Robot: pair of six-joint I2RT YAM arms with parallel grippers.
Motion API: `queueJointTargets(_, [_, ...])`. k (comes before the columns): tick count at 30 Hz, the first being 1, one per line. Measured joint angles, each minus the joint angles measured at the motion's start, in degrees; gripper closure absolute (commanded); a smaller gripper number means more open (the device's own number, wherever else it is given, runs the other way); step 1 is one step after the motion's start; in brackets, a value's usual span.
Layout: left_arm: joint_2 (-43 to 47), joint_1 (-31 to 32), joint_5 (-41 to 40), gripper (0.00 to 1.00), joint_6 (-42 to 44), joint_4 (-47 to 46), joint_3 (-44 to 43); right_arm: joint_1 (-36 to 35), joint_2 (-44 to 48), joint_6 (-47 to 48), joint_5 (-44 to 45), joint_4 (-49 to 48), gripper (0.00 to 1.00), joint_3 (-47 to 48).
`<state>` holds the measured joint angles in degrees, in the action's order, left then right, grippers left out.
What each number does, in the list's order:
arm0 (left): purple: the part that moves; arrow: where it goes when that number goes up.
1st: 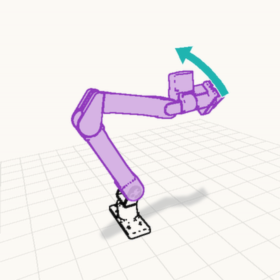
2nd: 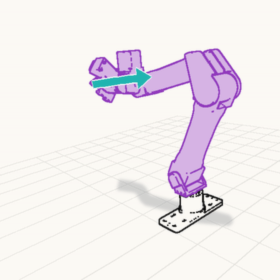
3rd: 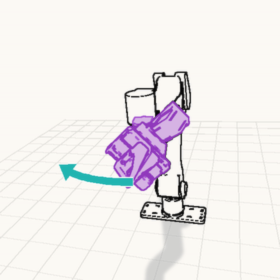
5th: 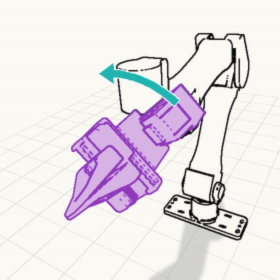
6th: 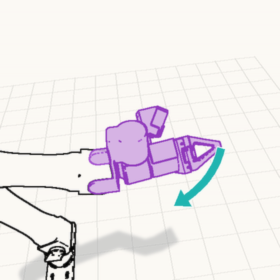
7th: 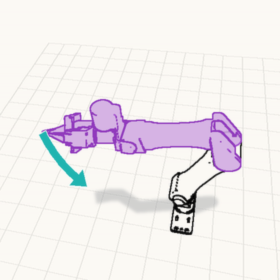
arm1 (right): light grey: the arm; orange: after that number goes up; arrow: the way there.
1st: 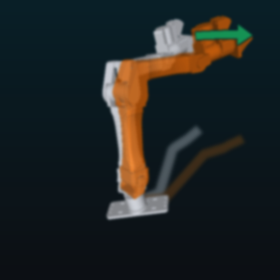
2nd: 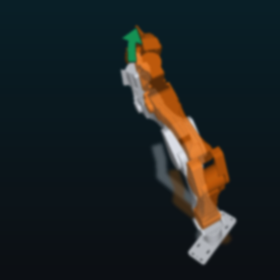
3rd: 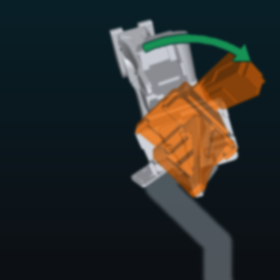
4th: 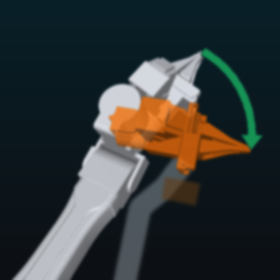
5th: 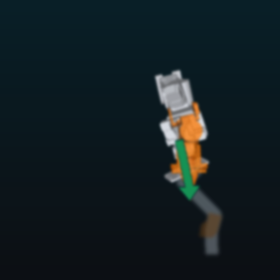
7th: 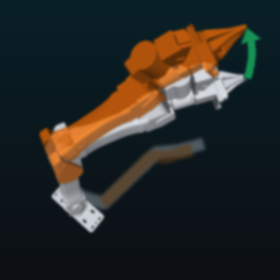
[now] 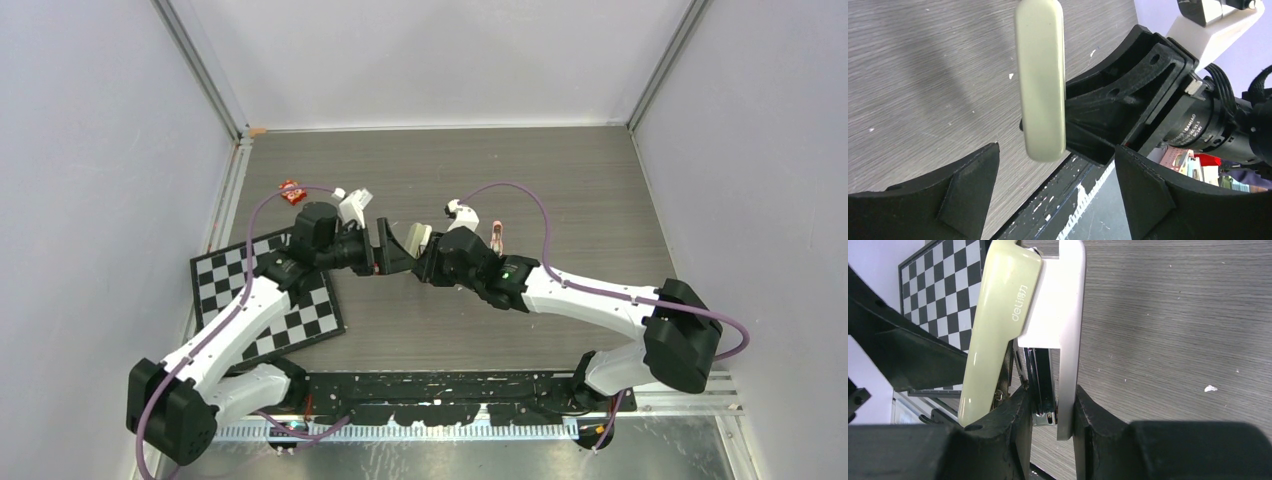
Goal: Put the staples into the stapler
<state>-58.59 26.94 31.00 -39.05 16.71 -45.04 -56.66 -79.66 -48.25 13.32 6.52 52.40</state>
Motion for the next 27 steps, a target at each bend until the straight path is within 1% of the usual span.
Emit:
queueJointTargets(4, [-3.43,2.1,-0.63,0.19,-1.07,-2.69,0.0,0.0,0.0,-0.02,0.35,-0.04,0.97,0.0])
queueJointTargets(9, [-5.51,2.73,-2.21,0.37,-1.77,-4.11,0.0,0.04,0.13,0.07,0.83,0.09,0.97,-0.17])
queueJointTargets(10, [-5.57,2.75,-2.49,0.39,-1.97,-4.31,0.0,0.04,0.24,0.07,0.83,-0.11,0.97,-0.31])
queueJointTargets(13, [-5.6,2.8,-2.84,0.41,-2.36,-5.14,0.31,0.04,0.7,0.09,0.98,-1.09,0.98,-0.98])
queueJointTargets(14, [-5.64,2.84,-2.91,0.45,-2.51,-5.66,0.57,0.04,0.79,0.11,0.96,-1.31,0.98,-1.11])
queueJointTargets(17, [-6.12,2.89,-2.82,0.59,-2.78,-7.32,1.4,0.07,1.09,0.31,0.96,-2.19,0.98,-1.49])
queueJointTargets(21, [-6.73,3.02,-1.42,0.85,-3.1,-9.22,1.92,0.15,1.18,1.55,0.98,-2.75,0.98,-2.03])
queueJointTargets(22, [-6.73,3.04,-1.31,0.93,-2.82,-9.35,1.97,0.17,1.4,2.03,0.92,-2.99,0.99,-2.32])
queueJointTargets(23, [-6.71,3.04,-1.16,0.97,-2.43,-9.38,1.99,0.26,1.7,2.71,0.81,-3.37,0.99,-2.69])
queueJointTargets(24, [-6.64,3.04,-1.11,1.0,-2.19,-9.18,1.97,0.39,1.95,3.21,0.61,-3.61,0.99,-2.97])
queueJointTargets(27, [-6.36,2.67,-0.35,1.0,0.59,-5.75,0.35,1.68,3.58,5.35,-1.81,-5.99,1.0,-5.7])
